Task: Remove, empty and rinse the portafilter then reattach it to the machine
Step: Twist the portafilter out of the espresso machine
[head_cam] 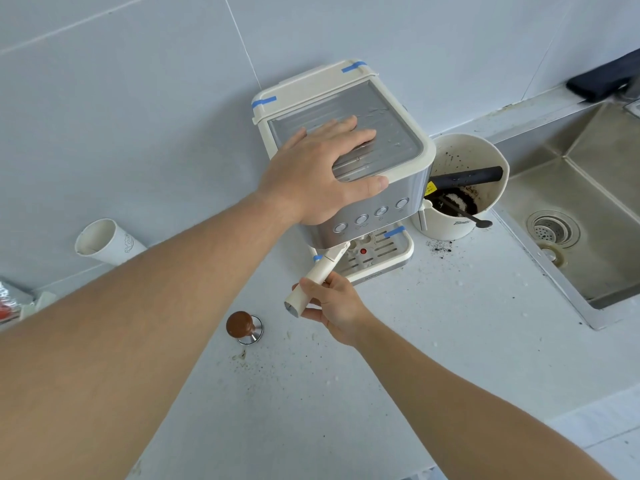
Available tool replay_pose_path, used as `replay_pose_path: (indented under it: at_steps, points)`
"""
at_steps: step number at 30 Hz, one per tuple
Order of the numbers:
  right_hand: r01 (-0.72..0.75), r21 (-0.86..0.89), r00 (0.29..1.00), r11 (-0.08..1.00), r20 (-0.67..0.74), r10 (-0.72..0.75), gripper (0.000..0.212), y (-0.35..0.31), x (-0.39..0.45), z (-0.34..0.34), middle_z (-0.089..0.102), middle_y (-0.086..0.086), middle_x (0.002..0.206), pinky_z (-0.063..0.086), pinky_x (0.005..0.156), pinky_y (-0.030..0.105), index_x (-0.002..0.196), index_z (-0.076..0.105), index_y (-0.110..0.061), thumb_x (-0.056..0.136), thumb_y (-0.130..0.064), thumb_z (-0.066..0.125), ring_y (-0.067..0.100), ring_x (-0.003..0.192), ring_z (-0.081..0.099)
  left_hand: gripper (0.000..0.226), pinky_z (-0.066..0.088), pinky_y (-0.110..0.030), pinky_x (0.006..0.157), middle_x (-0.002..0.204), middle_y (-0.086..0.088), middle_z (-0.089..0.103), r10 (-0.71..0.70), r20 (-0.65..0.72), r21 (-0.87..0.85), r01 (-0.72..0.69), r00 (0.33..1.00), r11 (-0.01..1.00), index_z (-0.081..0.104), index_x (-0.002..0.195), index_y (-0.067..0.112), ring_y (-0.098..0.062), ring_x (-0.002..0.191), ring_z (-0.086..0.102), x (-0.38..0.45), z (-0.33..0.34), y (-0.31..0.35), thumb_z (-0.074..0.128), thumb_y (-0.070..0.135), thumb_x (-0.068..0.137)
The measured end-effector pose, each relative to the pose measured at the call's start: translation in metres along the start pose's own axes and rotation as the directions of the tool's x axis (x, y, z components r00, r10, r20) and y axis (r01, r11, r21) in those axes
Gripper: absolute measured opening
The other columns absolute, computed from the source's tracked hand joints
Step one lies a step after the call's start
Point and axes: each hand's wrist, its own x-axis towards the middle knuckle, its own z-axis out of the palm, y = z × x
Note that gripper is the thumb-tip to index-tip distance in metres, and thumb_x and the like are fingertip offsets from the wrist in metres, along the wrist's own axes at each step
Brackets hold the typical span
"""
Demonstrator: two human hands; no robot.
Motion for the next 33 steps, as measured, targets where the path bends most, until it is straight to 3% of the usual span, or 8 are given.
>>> replay_pose_path:
  at_steps: [5, 14, 20, 29, 33]
  points:
    - [-0.048, -0.037, 0.999, 0.998, -0.021, 0.047, 0.015, 0.009, -0.013, -0.014, 0.068, 0.013, 0.101, 0.061, 0.071, 0.036, 0.108, 0.057, -0.009, 0.095, -0.007, 0.065, 0.024, 0.09, 0.068, 0.074, 0.006, -0.037, 0.118, 0.159, 0.01, 0.028, 0.007, -0.009, -0.009, -0.007, 1.0, 1.0, 0.04, 0.142, 0.043, -0.004, 0.146, 0.017, 0.0, 0.0, 0.0, 0.048, 0.075, 0.075]
    - [-0.15, -0.14, 0.984, 0.979, 0.078, 0.162, 0.016, 0.012, -0.048, -0.049, 0.071, 0.012, 0.096, 0.059, 0.077, 0.04, 0.108, 0.057, -0.007, 0.094, -0.008, 0.064, 0.026, 0.094, 0.069, 0.073, 0.005, -0.036, 0.118, 0.159, 0.012, 0.026, 0.008, -0.002, 0.002, -0.008, 1.0, 1.0, 0.037, 0.142, 0.045, -0.004, 0.146, 0.016, -0.001, 0.0, 0.0, 0.047, 0.075, 0.077]
    - [-0.195, -0.225, 0.964, 0.955, 0.138, 0.229, 0.027, -0.001, -0.079, -0.072, 0.071, 0.01, 0.09, 0.059, 0.081, 0.044, 0.11, 0.057, -0.006, 0.085, -0.011, 0.067, 0.027, 0.09, 0.069, 0.073, 0.006, -0.037, 0.119, 0.159, 0.014, 0.024, -0.005, 0.007, 0.026, 0.004, 1.0, 1.0, 0.032, 0.145, 0.044, -0.003, 0.146, 0.015, -0.001, 0.001, -0.001, 0.04, 0.075, 0.079]
    - [-0.211, -0.296, 0.958, 0.931, 0.124, 0.257, 0.038, -0.045, -0.131, -0.114, 0.067, 0.011, 0.084, 0.055, 0.068, 0.034, 0.115, 0.058, -0.004, 0.079, -0.014, 0.066, 0.025, 0.076, 0.065, 0.079, 0.003, -0.034, 0.118, 0.161, 0.014, 0.019, -0.013, 0.047, 0.104, 0.008, 0.999, 0.995, 0.025, 0.149, 0.04, -0.002, 0.146, 0.011, 0.0, 0.001, -0.003, 0.034, 0.077, 0.08]
    - [-0.213, -0.304, 0.956, 0.929, 0.134, 0.263, 0.041, -0.071, -0.149, -0.132, 0.063, 0.015, 0.082, 0.053, 0.074, 0.043, 0.118, 0.059, -0.001, 0.079, -0.012, 0.065, 0.028, 0.073, 0.06, 0.081, 0.002, -0.032, 0.115, 0.161, 0.013, 0.019, -0.035, 0.057, 0.105, 0.029, 0.998, 0.994, 0.025, 0.15, 0.039, -0.003, 0.146, 0.012, -0.001, -0.001, 0.002, 0.034, 0.077, 0.079]
